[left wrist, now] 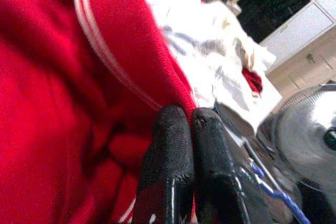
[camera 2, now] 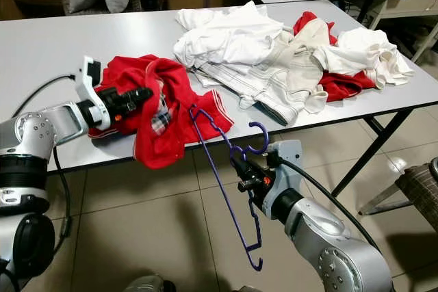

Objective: Hang hanger

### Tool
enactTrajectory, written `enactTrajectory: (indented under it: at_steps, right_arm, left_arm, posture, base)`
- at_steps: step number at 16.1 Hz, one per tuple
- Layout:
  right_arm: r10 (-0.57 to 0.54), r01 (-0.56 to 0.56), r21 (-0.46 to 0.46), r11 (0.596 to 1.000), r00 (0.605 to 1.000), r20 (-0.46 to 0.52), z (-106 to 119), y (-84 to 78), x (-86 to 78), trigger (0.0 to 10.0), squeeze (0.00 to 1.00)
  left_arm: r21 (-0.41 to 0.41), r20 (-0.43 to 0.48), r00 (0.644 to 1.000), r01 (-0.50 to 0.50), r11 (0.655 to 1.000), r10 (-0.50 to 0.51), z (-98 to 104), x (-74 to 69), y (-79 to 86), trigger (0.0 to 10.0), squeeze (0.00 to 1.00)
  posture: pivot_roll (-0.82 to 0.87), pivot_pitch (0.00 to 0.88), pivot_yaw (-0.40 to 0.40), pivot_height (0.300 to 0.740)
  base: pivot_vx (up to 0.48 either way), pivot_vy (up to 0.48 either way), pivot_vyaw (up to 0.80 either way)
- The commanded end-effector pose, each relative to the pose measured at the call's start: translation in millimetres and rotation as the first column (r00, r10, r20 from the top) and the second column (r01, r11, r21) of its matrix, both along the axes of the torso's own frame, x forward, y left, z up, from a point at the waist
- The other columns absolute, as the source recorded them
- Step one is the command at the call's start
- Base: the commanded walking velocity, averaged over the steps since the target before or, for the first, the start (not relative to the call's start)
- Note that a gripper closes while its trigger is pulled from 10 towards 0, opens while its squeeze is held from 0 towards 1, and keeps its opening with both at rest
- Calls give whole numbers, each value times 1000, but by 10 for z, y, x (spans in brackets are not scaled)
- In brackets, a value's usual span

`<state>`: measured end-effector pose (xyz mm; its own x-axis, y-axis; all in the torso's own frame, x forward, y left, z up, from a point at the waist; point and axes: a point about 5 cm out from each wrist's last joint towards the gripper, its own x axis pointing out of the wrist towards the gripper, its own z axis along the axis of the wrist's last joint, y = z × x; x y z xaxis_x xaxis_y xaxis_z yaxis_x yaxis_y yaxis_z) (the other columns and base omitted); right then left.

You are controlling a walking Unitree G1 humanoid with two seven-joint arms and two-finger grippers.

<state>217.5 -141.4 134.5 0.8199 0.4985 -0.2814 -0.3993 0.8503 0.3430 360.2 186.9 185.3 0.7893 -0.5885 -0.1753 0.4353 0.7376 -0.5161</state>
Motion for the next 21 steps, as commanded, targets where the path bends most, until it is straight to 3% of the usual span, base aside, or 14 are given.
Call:
enactTrajectory:
  at_steps: [1, 3, 4, 6, 8, 10, 12, 14, 15, 16, 17, 18, 19, 21]
  right_arm:
    - [-26, 26, 3, 1000, 998, 64, 81, -17, 29, 10000, 0]
    - [-42, 35, 60, 998, 990, 133, 207, -21, 66, 10000, 0]
    - [-37, 24, 78, 997, 985, 170, 271, -10, 77, 10000, 0]
    - [-28, 11, 87, 996, 981, 193, 306, 7, 75, 10000, 0]
    - [-13, -4, 88, 996, 982, 189, 281, 50, 61, 10000, 0]
    - [-3, -13, 83, 996, 982, 188, 267, 71, 66, 10000, 0]
    - [0, -15, 81, 997, 982, 190, 261, 80, 63, 10000, 0]
    - [0, -16, 79, 997, 982, 191, 259, 83, 60, 10000, 0]
    - [0, -15, 78, 997, 982, 191, 255, 84, 52, 10000, 0]
    - [1, -16, 77, 997, 982, 191, 252, 88, 47, 10000, 0]
    - [1, -16, 78, 997, 982, 191, 247, 93, 43, 10000, 0]
    - [2, -17, 78, 997, 982, 191, 245, 97, 43, 10000, 0]
    - [6, -20, 74, 997, 981, 192, 242, 100, 42, 10000, 0]
    - [6, -20, 72, 997, 981, 192, 241, 103, 44, 10000, 0]
  left_arm:
    - [167, 79, 997, -40, 985, 28, 24, 9, 61, 0, 0]
    - [340, 124, 992, -26, 940, -17, 10, -13, 65, 0, 0]
    - [506, 189, 978, -23, 862, -84, 59, -34, 40, 0, 0]
    - [698, 278, 941, -59, 714, -194, 142, -51, 1, 0, 0]
    - [810, 391, 855, -143, 569, -341, 310, -74, -127, 0, 0]
    - [858, 401, 822, -183, 480, -404, 318, -98, -187, 0, 0]
    - [872, 406, 822, -216, 440, -400, 272, -100, -186, 0, 0]
    - [865, 394, 843, -205, 458, -367, 215, -101, -158, 0, 0]
    - [807, 361, 895, -160, 569, -261, 129, -103, -139, 10000, 0]
    - [699, 329, 932, -129, 703, -156, 78, -101, -148, 10000, 0]
    - [586, 255, 962, -74, 807, -97, 10, -108, -151, 10000, 200]
    - [546, 221, 971, -43, 837, -94, -22, -117, -157, 10000, 1000]
    - [481, 173, 983, -22, 876, -70, -56, -122, -171, 10000, 1000]
    - [442, 127, 991, -18, 897, -43, -83, -111, -173, 10000, 1000]
  posture:
    - [-66, 2, 29, 740]
    - [-67, 3, 35, 740]
    - [-65, 3, 35, 740]
    - [-63, 11, 31, 740]
    - [-61, 12, 29, 740]
    - [-63, 11, 31, 740]
    - [-67, 7, 37, 740]
    - [-70, 6, 40, 740]
    - [-70, 2, 43, 740]
    - [-71, 0, 44, 740]
    - [-71, 0, 44, 740]
    - [-71, 0, 44, 740]
    - [-71, 0, 44, 740]
    - [-72, 0, 44, 740]
  base:
    - [0, 0, 0]
    - [0, 0, 0]
    - [0, 0, 0]
    - [0, 0, 0]
    - [0, 0, 0]
    - [0, 0, 0]
    - [0, 0, 0]
    - [0, 0, 0]
    - [0, 0, 0]
    - [0, 0, 0]
    - [0, 0, 0]
    - [0, 0, 0]
    - [0, 0, 0]
    - [0, 0, 0]
